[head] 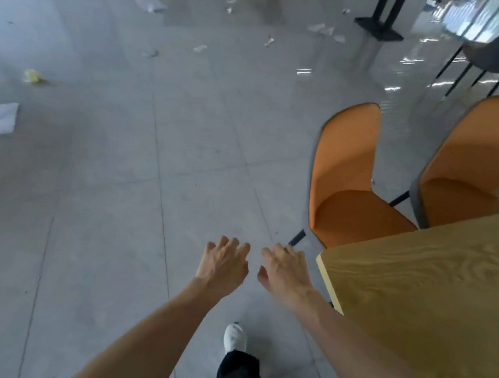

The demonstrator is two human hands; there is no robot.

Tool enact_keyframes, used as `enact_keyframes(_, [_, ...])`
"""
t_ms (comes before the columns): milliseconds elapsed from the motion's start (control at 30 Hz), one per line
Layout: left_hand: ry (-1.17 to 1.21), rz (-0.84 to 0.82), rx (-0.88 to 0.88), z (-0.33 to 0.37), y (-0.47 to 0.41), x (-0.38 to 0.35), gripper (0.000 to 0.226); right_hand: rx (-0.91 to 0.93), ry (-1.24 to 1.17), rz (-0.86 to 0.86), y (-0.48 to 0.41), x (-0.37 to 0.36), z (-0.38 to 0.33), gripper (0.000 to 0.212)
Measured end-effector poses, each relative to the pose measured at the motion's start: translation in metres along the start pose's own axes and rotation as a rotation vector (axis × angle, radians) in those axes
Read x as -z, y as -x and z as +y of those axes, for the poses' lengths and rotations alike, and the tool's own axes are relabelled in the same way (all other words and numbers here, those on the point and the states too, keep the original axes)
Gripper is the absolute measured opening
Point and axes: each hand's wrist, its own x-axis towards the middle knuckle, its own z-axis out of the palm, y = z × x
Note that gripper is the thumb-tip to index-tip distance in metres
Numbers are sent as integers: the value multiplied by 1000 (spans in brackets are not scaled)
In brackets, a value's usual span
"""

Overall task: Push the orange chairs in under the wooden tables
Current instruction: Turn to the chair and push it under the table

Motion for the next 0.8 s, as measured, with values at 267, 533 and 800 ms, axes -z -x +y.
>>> enact_keyframes(267, [-34,1,-94,-44,-197,55,37,-158,-59,74,-172,34,73,23])
enact_keyframes(533, [-43,23,-261,-58,-375,124,39,-401,-127,162,-307,84,146,29])
enact_keyframes(800, [-31,-71,-574,-59,-553,140,43,-780,-181,218,-415,98,216,40])
